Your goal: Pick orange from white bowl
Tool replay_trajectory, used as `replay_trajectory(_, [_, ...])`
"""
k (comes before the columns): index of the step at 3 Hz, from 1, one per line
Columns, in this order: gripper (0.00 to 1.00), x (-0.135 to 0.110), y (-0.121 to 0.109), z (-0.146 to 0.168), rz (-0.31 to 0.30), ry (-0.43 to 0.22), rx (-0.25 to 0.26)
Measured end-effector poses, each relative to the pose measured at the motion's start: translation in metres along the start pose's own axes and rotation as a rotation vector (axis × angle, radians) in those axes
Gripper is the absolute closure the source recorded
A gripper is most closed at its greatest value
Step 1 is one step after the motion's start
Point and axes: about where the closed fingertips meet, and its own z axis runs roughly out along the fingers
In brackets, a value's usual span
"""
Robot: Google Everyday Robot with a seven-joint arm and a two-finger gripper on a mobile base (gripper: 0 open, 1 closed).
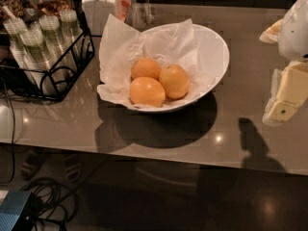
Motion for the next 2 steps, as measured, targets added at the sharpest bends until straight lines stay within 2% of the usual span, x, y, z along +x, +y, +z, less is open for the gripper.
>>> replay_trajectory(1, [0.0,0.0,0.0,0.0,0.0,0.0,0.0])
replay_trajectory(2, [0.0,-0.0072,-0.0034,0.0041,0.01,-0.051,-0.017])
